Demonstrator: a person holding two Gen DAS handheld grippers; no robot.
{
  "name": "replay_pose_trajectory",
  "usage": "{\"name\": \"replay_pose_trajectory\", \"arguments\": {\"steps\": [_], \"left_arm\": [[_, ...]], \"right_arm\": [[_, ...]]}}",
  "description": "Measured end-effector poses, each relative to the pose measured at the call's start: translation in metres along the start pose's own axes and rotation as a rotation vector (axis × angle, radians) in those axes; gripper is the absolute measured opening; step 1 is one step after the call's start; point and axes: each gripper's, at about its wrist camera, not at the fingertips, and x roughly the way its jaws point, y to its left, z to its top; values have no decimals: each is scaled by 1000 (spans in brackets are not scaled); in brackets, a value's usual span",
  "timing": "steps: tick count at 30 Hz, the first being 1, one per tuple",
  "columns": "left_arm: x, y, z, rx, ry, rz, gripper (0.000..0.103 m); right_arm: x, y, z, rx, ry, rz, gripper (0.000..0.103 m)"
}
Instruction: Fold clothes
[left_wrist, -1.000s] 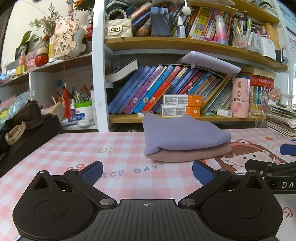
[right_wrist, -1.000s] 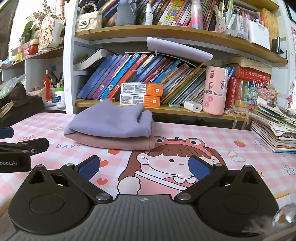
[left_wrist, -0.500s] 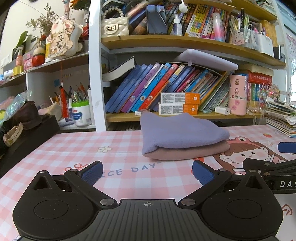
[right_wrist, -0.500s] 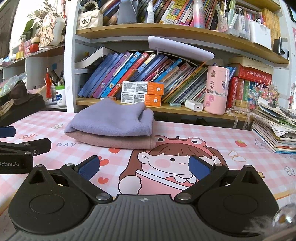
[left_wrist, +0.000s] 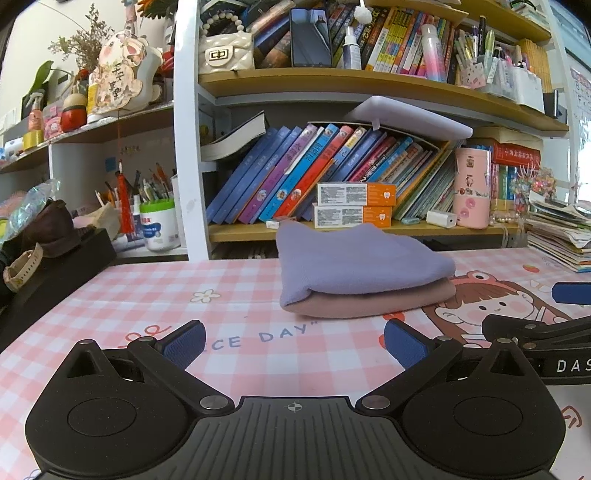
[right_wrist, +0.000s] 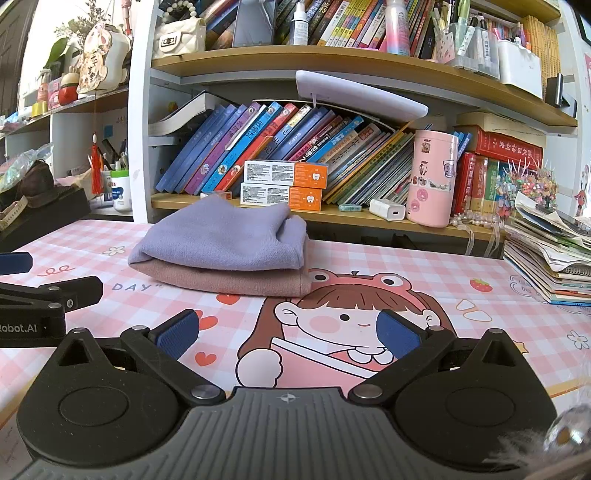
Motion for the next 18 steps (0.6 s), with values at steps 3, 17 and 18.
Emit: {"name": "replay_pose_trajectory", "arguments": {"steps": [3, 17, 18], "left_arm": [[1, 0, 0, 0, 4, -2, 103], [2, 1, 0, -2, 15, -4, 103], [2, 1, 0, -3, 16, -4, 103]], "right_arm": [[0, 0, 0, 0, 0, 0, 103], [0, -1, 0, 5, -2, -2, 103], [0, -1, 0, 5, -1, -2, 103]]}}
